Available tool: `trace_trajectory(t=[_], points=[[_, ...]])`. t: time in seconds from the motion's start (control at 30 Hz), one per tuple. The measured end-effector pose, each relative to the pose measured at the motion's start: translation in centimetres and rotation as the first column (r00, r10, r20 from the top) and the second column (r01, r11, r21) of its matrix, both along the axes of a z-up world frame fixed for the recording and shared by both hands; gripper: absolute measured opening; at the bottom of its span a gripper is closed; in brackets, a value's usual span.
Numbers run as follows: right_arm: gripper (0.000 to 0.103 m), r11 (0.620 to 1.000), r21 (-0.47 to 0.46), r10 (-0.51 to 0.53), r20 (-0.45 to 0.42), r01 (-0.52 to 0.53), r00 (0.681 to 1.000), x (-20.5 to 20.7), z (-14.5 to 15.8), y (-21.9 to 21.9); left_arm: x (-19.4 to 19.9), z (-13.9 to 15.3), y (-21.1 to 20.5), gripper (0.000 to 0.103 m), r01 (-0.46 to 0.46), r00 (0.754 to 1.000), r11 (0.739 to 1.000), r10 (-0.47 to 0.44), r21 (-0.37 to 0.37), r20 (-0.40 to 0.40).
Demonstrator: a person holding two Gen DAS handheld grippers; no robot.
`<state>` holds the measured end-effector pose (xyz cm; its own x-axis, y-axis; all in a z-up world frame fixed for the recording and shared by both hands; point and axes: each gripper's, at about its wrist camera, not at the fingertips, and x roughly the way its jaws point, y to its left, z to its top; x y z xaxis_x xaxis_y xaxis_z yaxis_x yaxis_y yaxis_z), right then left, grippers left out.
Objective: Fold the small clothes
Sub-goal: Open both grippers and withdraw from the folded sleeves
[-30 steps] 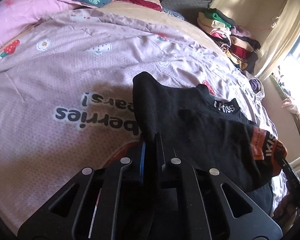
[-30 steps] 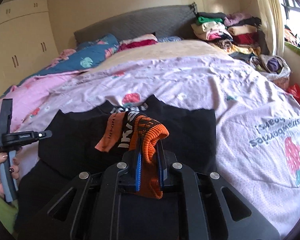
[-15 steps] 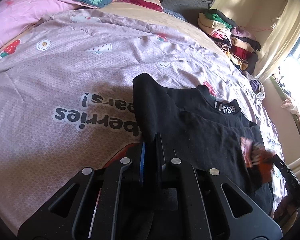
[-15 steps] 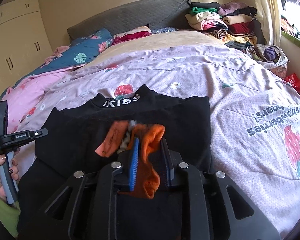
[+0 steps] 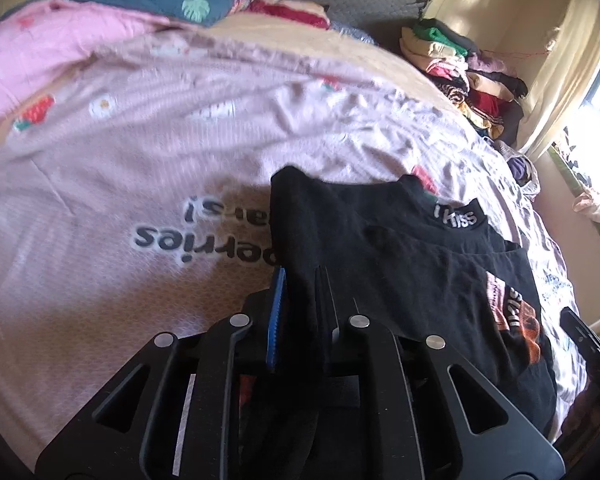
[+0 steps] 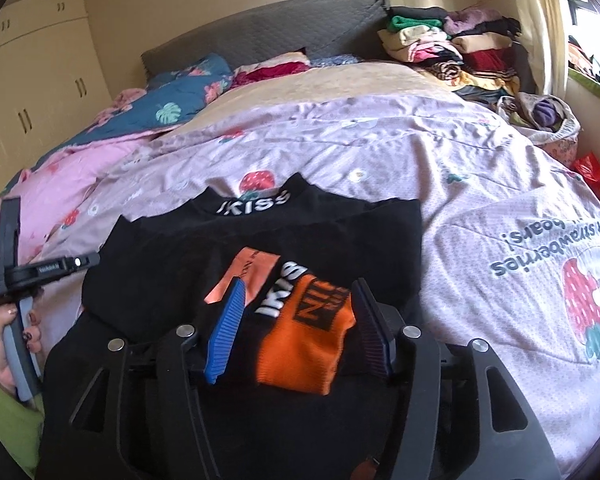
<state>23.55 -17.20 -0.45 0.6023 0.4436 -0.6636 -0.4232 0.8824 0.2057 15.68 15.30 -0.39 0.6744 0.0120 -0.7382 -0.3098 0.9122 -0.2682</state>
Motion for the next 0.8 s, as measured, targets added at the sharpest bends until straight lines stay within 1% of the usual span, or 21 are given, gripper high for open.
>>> trace_trajectory(t=[0.07,0.1,0.13,0.2,0.3,0.5,0.53,0.6,0.7,0.8], points=[[0.056,1.0,0.006,0.019,-0.012,-0.019,1.0,-0.1,-0.2,0.6,-0.2,0.9,-0.5,0.008,0.011,1.0,1.0,-0.011,0.023,0.015],[0.059,1.0,0.009,0.025,-0.016,-0.025,1.0,-0.2,-0.2,0.7,-0.3,1.3,-0.8,0.008,0.024,0.999,1.0,-0.024,0.021,0.021],[0.061,0.999,0.013,0.034,-0.022,-0.034,0.999,-0.3,-0.3,0.9,-0.3,1.7,-1.2,0.01,0.037,0.999,0.999,-0.038,0.019,0.027],[0.065,0.999,0.017,0.052,-0.028,-0.052,0.998,-0.5,-0.3,1.3,-0.3,2.1,-1.9,0.017,0.057,0.998,0.998,-0.058,0.023,0.032],[0.067,0.998,0.014,0.069,-0.023,-0.069,0.997,-0.9,-0.1,1.8,-0.1,2.1,-3.1,0.019,0.09,0.996,0.996,-0.09,0.019,0.024],[0.069,0.993,-0.001,0.121,-0.021,-0.121,0.992,-1.6,0.0,2.9,0.2,0.6,-5.6,0.023,0.171,0.985,0.985,-0.171,0.004,-0.021],[0.069,0.992,-0.005,0.125,-0.022,-0.125,0.992,-1.7,-0.1,3.1,0.4,0.2,-5.9,0.025,0.178,0.983,0.984,-0.177,0.01,-0.038],[0.069,0.991,-0.012,0.136,-0.023,-0.137,0.99,-1.9,-0.2,3.4,0.4,-0.5,-6.3,0.036,0.186,0.98,0.982,-0.184,0.018,-0.075],[0.069,0.987,-0.008,0.159,-0.03,-0.159,0.987,-2.1,-0.4,3.9,0.4,-1.6,-6.4,0.036,0.201,0.974,0.979,-0.197,0.024,-0.111],[0.069,0.985,-0.002,0.175,-0.042,-0.175,0.984,-2.2,-0.7,4.3,0.3,-2.2,-5.9,0.036,0.199,0.973,0.98,-0.196,0.009,-0.118]])
